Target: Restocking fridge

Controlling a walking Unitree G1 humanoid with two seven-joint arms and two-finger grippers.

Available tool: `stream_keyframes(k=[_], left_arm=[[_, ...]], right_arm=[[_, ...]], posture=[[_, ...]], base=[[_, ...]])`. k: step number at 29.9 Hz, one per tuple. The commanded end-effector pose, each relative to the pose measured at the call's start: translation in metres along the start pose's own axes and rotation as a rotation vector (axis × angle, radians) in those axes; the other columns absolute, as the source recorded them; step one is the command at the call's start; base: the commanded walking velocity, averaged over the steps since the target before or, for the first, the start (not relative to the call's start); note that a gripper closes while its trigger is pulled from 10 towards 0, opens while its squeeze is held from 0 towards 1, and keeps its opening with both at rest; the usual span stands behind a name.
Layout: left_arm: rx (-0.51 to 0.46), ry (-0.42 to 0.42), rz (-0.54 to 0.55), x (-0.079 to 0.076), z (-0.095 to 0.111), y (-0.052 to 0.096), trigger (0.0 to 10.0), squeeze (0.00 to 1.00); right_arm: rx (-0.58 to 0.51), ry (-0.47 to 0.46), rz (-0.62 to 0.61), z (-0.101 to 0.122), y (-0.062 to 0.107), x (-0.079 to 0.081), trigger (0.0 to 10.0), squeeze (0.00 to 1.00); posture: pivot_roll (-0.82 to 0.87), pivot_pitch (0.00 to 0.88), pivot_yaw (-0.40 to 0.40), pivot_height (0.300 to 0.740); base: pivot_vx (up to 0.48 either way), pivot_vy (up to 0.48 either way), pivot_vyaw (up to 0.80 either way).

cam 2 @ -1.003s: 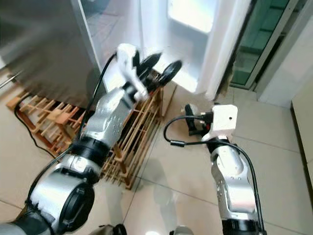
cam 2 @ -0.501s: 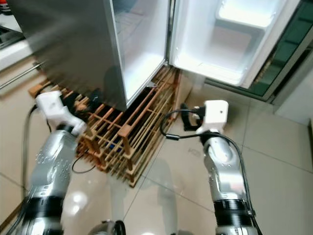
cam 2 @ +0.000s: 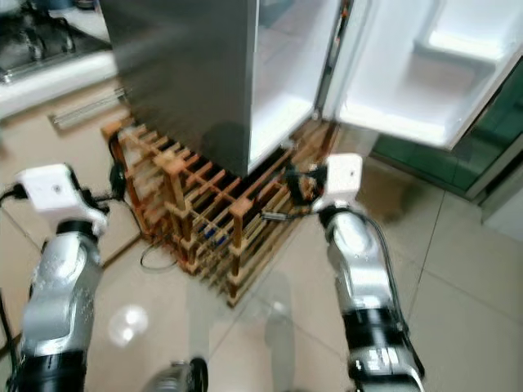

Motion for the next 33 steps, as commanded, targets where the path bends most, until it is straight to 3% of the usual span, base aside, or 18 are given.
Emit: stream_keyframes(k=[1,5,11,17,20,26,30,33], left_arm=[[0.011,-0.013,-0.013,-0.005,0.0,0.003,10.0,0.0],[0.021,0.038,-0.024,-0.01,0.0,0.005,10.0,0.0],[0.037,0.019,-0.012,-0.021,-0.002,0.005,10.0,0.0],[0.017,-0.006,0.018,-0.017,0.001,0.008,10.0,0.0],[0.018,-0.042,0.084,-0.002,0.0,0.009,10.0,0.0],[0.024,-0.093,0.134,0.013,-0.003,0.011,10.0,0.0],[0.025,-0.05,0.123,0.013,-0.002,0.007,10.0,0.0],[0.017,-0.044,0.087,0.006,0.0,0.004,10.0,0.0]], right_arm=[[0.015,-0.009,0.0,-0.004,0.0,-0.002,10.0,0.0],[0.026,0.01,0.005,-0.005,0.0,0.0,10.0,0.0],[0.025,0.042,-0.029,-0.004,0.008,-0.018,10.0,0.0],[0.044,0.045,-0.014,-0.009,0.01,-0.017,10.0,0.0],[0.047,0.036,0.018,-0.012,0.007,-0.008,10.0,0.0],[0.052,0.058,0.06,-0.01,0.001,-0.001,10.0,0.0],[0.024,0.019,-0.047,-0.006,0.002,-0.019,10.0,0.0],[0.009,0.016,-0.039,-0.004,0.004,-0.019,10.0,0.0]], posture=[[0.01,0.037,-0.039,0.74],[-0.01,0.052,-0.033,0.74],[-0.04,0.058,-0.04,0.74],[-0.03,0.053,-0.069,0.74],[0.0,0.057,-0.094,0.74],[0.01,0.071,-0.1,0.74],[0.01,0.069,-0.075,0.74],[0.0,0.063,-0.052,0.74]], base=[[0.0,-0.307,0.0],[0.0,-0.464,0.0],[0.0,-0.137,0.0],[0.0,0.0,0.0],[0.0,0.0,0.0],[0.0,0.0,0.0],[0.0,0.0,0.0],[0.0,0.0,0.0]])
Point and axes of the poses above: a point about 5 cm out from each wrist's last joint towards the gripper, its own y axis pointing back from the gripper into the wrist, its own z axis along the axis of the wrist's last joint, x = y × z, the point moved 4 cm from there along -y, pointing out of the wrist towards the gripper, and after that the axes turned 10 degrees about -y, right-handed, at the moved point
